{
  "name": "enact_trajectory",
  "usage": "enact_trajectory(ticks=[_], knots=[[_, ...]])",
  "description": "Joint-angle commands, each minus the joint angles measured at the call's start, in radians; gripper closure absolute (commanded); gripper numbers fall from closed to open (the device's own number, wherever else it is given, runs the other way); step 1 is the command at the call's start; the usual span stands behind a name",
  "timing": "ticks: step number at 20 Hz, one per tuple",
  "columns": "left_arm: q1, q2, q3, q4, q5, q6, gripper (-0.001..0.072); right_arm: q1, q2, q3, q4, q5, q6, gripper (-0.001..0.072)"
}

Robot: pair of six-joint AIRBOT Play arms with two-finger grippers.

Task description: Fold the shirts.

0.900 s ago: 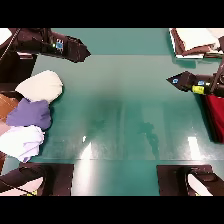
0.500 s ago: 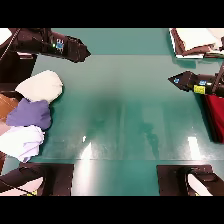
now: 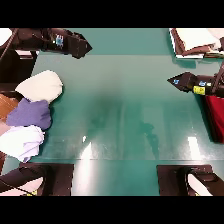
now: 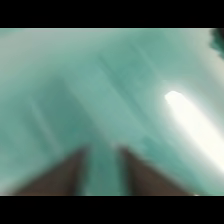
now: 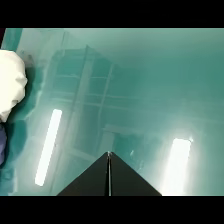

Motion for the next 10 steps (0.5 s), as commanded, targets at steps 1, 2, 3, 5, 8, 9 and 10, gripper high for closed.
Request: enact_trajectory(ticks=[1,2,3,5,8,9,10], knots=[[0.005,-0.018,-0.003,0.382,0.031,-0.132,0.0083,0.0,0.001,0.0,0.0,0.006,0.0,0.0695],[0.023,-0.034,-0.014,0.495,0.008,-0.179,0.0083,0.0,0.001,0.0,0.0,0.005,0.0,0.0695],[0.056,-0.052,-0.031,0.543,-0.005,-0.203,0.0083,0.0,0.001,0.0,0.0,0.005,0.0,0.0695],[0.155,-0.096,-0.088,0.542,-0.015,-0.23,0.0083,0.0,0.001,0.0,0.0,0.005,0.0,0.0695],[0.284,-0.18,-0.192,0.541,0.0,-0.27,0.0083,0.0,0.001,0.0,-0.001,0.005,0.0,0.0695],[0.317,-0.213,-0.222,0.541,0.013,-0.27,0.0083,0.0,0.001,0.0,-0.001,0.005,0.0,0.0695],[0.347,-0.248,-0.244,0.541,0.029,-0.27,0.0083,0.0,0.001,0.0,-0.001,0.005,0.0,0.0695]])
